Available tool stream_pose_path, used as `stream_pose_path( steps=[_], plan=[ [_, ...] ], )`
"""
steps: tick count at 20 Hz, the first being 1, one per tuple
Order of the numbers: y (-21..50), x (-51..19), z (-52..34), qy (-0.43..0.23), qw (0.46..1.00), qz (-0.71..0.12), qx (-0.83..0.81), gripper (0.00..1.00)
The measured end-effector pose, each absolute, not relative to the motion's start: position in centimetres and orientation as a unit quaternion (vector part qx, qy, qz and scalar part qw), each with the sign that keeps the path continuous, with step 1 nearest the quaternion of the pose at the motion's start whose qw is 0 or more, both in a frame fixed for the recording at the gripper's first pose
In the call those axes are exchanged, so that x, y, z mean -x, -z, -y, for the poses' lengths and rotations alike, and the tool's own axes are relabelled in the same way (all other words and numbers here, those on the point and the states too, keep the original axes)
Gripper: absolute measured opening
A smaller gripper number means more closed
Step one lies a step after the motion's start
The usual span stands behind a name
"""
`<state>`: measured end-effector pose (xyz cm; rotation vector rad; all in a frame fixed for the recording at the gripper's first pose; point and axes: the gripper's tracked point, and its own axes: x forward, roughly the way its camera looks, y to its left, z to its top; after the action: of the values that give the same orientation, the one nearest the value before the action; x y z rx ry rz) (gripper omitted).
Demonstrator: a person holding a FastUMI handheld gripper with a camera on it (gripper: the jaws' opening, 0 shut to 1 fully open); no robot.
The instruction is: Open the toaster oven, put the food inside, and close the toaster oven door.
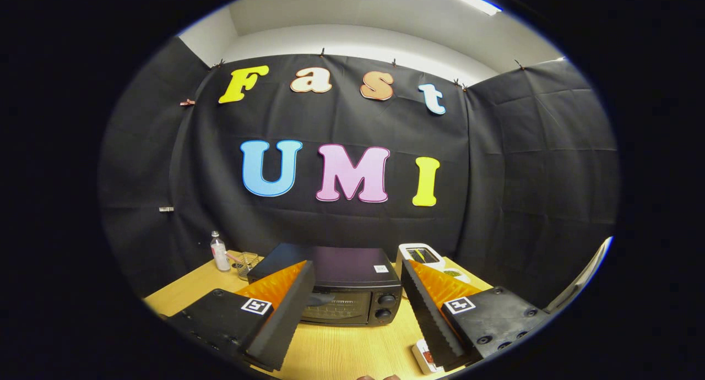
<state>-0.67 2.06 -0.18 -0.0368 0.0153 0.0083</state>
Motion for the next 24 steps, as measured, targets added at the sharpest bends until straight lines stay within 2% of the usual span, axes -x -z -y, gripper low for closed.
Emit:
stream_pose_path(
  steps=[15, 24],
  plan=[
    [3.0, -0.9, -5.6, -0.041, 0.997, -0.054, 0.023, 0.97],
    [6.6, -6.4, -9.0, -0.048, 0.995, -0.09, 0.019, 0.97]
  ],
)
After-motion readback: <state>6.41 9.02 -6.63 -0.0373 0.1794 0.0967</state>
